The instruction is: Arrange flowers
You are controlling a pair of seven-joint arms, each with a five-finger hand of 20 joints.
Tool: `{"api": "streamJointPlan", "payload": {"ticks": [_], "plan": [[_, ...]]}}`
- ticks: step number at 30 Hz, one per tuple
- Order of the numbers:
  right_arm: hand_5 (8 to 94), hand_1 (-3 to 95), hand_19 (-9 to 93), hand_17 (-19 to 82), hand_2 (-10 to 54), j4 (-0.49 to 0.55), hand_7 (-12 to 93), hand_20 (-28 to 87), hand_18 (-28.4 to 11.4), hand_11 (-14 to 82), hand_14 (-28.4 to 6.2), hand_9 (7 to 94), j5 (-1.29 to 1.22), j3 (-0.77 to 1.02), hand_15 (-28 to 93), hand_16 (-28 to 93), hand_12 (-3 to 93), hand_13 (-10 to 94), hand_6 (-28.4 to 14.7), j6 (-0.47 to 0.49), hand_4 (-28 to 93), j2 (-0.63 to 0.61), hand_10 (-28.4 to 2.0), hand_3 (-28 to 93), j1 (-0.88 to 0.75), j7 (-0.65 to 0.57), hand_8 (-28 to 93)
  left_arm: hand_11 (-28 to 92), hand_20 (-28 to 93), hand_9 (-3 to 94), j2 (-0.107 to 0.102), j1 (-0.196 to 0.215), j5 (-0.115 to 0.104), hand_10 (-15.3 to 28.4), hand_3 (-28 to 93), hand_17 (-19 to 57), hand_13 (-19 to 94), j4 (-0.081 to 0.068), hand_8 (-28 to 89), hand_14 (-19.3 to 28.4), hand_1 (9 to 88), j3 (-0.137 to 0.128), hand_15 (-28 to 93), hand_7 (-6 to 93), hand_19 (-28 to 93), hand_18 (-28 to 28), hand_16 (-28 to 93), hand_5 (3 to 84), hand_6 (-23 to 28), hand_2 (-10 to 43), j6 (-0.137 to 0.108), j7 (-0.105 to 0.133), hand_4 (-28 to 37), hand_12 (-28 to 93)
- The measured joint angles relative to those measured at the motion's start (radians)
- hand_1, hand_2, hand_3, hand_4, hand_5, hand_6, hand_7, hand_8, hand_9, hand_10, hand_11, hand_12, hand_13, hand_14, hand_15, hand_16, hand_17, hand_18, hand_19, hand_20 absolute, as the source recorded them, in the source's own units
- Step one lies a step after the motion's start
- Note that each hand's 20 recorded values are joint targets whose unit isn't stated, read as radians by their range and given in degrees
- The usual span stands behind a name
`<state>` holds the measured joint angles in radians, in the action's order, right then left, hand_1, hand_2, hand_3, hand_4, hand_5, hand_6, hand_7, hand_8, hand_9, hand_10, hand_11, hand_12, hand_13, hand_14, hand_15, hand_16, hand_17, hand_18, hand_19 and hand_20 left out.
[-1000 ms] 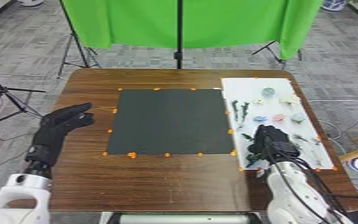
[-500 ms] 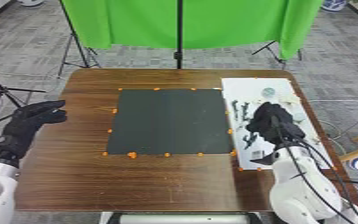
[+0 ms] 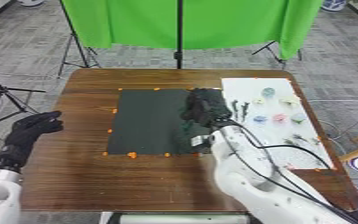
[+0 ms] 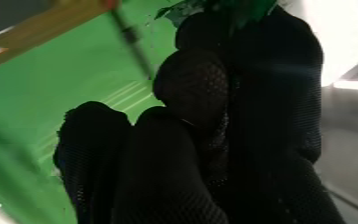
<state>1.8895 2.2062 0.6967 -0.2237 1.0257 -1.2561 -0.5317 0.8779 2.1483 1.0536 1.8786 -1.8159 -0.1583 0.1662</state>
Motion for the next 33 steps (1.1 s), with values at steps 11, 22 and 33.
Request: {"api": "streamJointPlan", "payload": {"ticks": [11,22,33], "plan": [[80.2,87.7,93,75,-9.5,-0.144,38,56,-9.7,47.4,1.5,87.3,-0.033,-0.167,72,26,38.7,94,-5.1,-0.003,62,0.196,-13.1,-28,0.184,0.053,22,25,18,49.8,-0.001,-0.097,-0.037,13.8,59,7.9,42,-0.043,-8,18.6,35.7,0.158,27,16.9,8,11.9,-2,48.0,4.4,0.2,-0.128,0.113,-19.4,11],[79.5,88.9,93,75,-9.5,-0.288,39,47,-8.2,45.8,1.2,87.6,-0.116,-0.175,69,24,35.9,94,-5.1,-0.142,58,0.305,-12.8,-28,0.122,0.083,20,26,18,49.0,0.025,-0.126,-0.033,13.9,60,7.9,41,-0.048,-8,18.4,34.9,0.207,27,17.0,8,12.1,-3,47.6,4.3,-0.2,-0.127,0.121,-19.6,11],[79.6,89.1,91,76,-9.5,-0.352,37,37,-6.6,38.7,0.3,90.0,-0.226,-0.182,64,22,33.6,94,-4.8,-0.200,50,0.338,-12.4,-27,0.096,0.089,18,26,18,49.0,0.043,-0.130,-0.025,13.8,60,7.8,42,-0.048,-8,18.5,35.0,0.233,28,17.4,8,12.1,-2,47.5,4.3,-0.6,-0.122,0.121,-20.0,11]]}}
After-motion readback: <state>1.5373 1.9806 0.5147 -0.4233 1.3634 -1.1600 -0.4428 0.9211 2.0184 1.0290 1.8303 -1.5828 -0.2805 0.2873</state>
